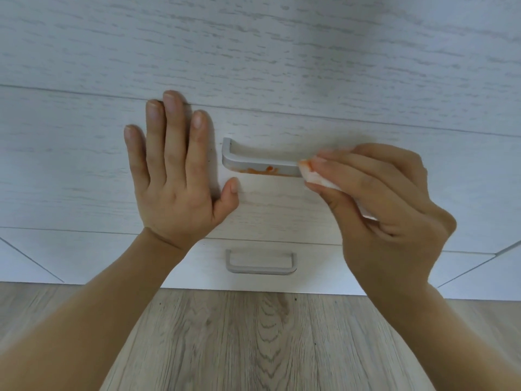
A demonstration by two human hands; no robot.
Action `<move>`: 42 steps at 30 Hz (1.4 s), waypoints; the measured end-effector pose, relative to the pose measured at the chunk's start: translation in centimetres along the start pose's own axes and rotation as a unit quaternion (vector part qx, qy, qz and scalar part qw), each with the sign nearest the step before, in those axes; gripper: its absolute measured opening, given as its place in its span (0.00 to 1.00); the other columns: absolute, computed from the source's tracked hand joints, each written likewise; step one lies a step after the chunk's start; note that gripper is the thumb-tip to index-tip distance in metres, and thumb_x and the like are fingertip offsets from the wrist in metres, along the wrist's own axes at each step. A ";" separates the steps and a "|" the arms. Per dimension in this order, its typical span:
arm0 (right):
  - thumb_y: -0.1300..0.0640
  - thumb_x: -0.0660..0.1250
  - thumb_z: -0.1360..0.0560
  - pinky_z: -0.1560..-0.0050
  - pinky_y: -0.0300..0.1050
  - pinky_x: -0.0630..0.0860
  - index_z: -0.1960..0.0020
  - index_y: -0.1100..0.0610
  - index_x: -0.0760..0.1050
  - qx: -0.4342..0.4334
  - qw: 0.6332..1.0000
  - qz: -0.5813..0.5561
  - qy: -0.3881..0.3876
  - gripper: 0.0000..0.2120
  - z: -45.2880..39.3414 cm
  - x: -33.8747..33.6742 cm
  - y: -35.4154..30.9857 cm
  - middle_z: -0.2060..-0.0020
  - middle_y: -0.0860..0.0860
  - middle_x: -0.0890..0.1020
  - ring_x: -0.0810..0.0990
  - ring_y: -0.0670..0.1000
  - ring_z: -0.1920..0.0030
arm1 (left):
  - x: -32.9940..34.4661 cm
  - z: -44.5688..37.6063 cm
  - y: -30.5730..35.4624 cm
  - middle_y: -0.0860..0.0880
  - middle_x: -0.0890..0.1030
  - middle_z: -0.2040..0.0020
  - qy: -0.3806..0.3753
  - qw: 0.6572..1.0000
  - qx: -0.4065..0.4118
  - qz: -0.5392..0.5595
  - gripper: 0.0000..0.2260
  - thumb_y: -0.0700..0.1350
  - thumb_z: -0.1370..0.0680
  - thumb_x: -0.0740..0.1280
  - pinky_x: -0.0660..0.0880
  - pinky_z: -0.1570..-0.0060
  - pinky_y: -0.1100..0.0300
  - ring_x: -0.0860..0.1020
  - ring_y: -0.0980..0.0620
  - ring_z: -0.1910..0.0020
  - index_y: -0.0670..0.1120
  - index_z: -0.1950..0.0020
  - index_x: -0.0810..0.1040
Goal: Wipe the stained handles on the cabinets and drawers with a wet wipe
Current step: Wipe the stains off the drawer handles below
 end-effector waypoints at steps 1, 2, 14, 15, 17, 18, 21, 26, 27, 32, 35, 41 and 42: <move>0.62 0.73 0.27 0.49 0.47 0.76 0.50 0.58 0.80 0.017 1.000 -0.005 0.005 0.06 0.1 -0.3 0.3 0.54 0.47 0.82 0.80 0.52 0.52 | 0.0 0.0 -0.1 0.33 0.60 0.33 0.001 1.000 -0.001 0.000 0.29 0.56 0.21 0.47 0.46 0.26 0.48 0.44 0.49 0.24 0.36 0.29 0.58; 0.62 0.73 0.27 0.48 0.45 0.75 0.49 0.59 0.79 0.037 0.999 -0.007 0.012 0.07 0.3 -0.8 0.8 0.53 0.47 0.81 0.79 0.51 0.52 | 0.0 0.0 -0.1 0.33 0.60 0.33 0.002 1.000 -0.002 -0.001 0.29 0.56 0.20 0.47 0.46 0.26 0.48 0.43 0.49 0.24 0.36 0.29 0.57; 0.58 0.74 0.26 0.55 0.66 0.70 0.50 0.52 0.79 0.039 0.999 0.026 0.002 0.07 0.2 -1.0 0.6 0.53 0.44 0.81 0.78 0.51 0.51 | 0.2 0.2 -0.1 0.33 0.60 0.32 -0.001 1.000 0.006 -0.001 0.29 0.57 0.20 0.46 0.45 0.26 0.48 0.43 0.48 0.24 0.36 0.28 0.57; 0.58 0.74 0.26 0.56 0.67 0.70 0.51 0.52 0.80 0.035 0.999 0.027 0.003 0.06 0.1 -0.9 0.5 0.54 0.44 0.82 0.79 0.51 0.51 | 0.2 0.3 -0.1 0.34 0.60 0.32 -0.003 1.000 0.006 -0.002 0.29 0.57 0.20 0.46 0.45 0.26 0.48 0.43 0.48 0.24 0.35 0.28 0.57; 0.58 0.74 0.26 0.56 0.63 0.70 0.52 0.53 0.82 0.015 1.000 0.026 0.005 0.04 -0.3 -0.3 -0.3 0.55 0.44 0.82 0.79 0.49 0.52 | 0.2 0.2 0.0 0.34 0.60 0.32 -0.010 1.000 0.006 -0.005 0.29 0.56 0.20 0.46 0.45 0.26 0.48 0.43 0.48 0.24 0.35 0.29 0.58; 0.58 0.74 0.26 0.55 0.62 0.70 0.53 0.53 0.82 0.004 1.000 0.028 -0.001 0.03 -0.4 0.1 -0.7 0.55 0.44 0.82 0.79 0.48 0.52 | 0.2 0.2 0.0 0.34 0.60 0.32 -0.014 1.000 0.006 -0.004 0.29 0.56 0.20 0.46 0.45 0.26 0.48 0.42 0.48 0.24 0.35 0.29 0.58; 0.57 0.74 0.27 0.56 0.64 0.70 0.52 0.51 0.81 0.002 1.000 0.024 -0.017 0.04 -0.6 0.2 -0.8 0.54 0.43 0.82 0.79 0.48 0.52 | 0.0 0.1 -0.3 0.34 0.59 0.32 -0.027 0.999 0.007 0.022 0.29 0.55 0.20 0.50 0.44 0.26 0.48 0.41 0.49 0.24 0.35 0.28 0.57; 0.57 0.73 0.26 0.56 0.64 0.70 0.53 0.51 0.80 -0.014 0.999 0.023 -0.028 0.04 -1.1 0.5 -1.2 0.55 0.43 0.82 0.79 0.48 0.53 | -0.2 0.6 -0.1 0.34 0.60 0.31 -0.041 0.997 0.048 0.037 0.32 0.51 0.25 0.59 0.44 0.26 0.48 0.43 0.47 0.24 0.34 0.27 0.58; 0.57 0.74 0.26 0.56 0.64 0.70 0.53 0.51 0.80 -0.019 0.999 0.025 -0.030 0.04 -1.1 0.5 -1.3 0.56 0.43 0.81 0.79 0.47 0.54 | -0.2 0.7 -0.1 0.34 0.60 0.30 -0.038 0.997 0.054 0.032 0.33 0.51 0.25 0.59 0.44 0.26 0.48 0.44 0.47 0.24 0.34 0.26 0.57; 0.58 0.74 0.27 0.58 0.69 0.69 0.53 0.50 0.79 -0.009 0.999 0.037 -0.020 0.07 -0.7 0.3 -1.1 0.56 0.43 0.81 0.80 0.50 0.55 | 0.0 1.0 0.0 0.34 0.59 0.30 -0.032 0.997 0.068 0.016 0.34 0.52 0.25 0.58 0.45 0.26 0.47 0.44 0.45 0.24 0.34 0.25 0.53; 0.58 0.74 0.27 0.56 0.69 0.69 0.53 0.49 0.78 0.016 0.999 0.029 -0.013 0.07 -0.7 0.5 -1.0 0.57 0.43 0.81 0.79 0.50 0.54 | 0.1 1.0 0.3 0.33 0.60 0.30 -0.023 0.997 0.073 -0.001 0.32 0.52 0.24 0.57 0.46 0.26 0.47 0.47 0.41 0.23 0.33 0.26 0.57; 0.57 0.73 0.26 0.57 0.64 0.69 0.51 0.48 0.77 0.030 0.999 0.028 0.001 0.07 -1.1 0.5 -1.4 0.58 0.41 0.78 0.76 0.49 0.55 | -0.1 0.9 -0.1 0.34 0.58 0.29 -0.046 0.996 0.070 0.028 0.33 0.52 0.24 0.58 0.46 0.26 0.48 0.44 0.46 0.24 0.34 0.26 0.56; 0.56 0.72 0.26 0.58 0.64 0.69 0.51 0.48 0.77 0.021 0.999 0.039 -0.005 0.07 -1.1 0.7 -1.4 0.58 0.41 0.77 0.75 0.47 0.55 | -0.1 0.9 -0.1 0.34 0.58 0.29 -0.046 0.996 0.070 0.029 0.33 0.52 0.24 0.58 0.46 0.26 0.47 0.44 0.46 0.24 0.34 0.26 0.56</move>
Point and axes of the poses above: each hand's wrist, its own z-axis away from the middle knuckle, its own x-axis out of the palm, y = z × x, the point moved 9 cm from there along -z, towards the middle knuckle
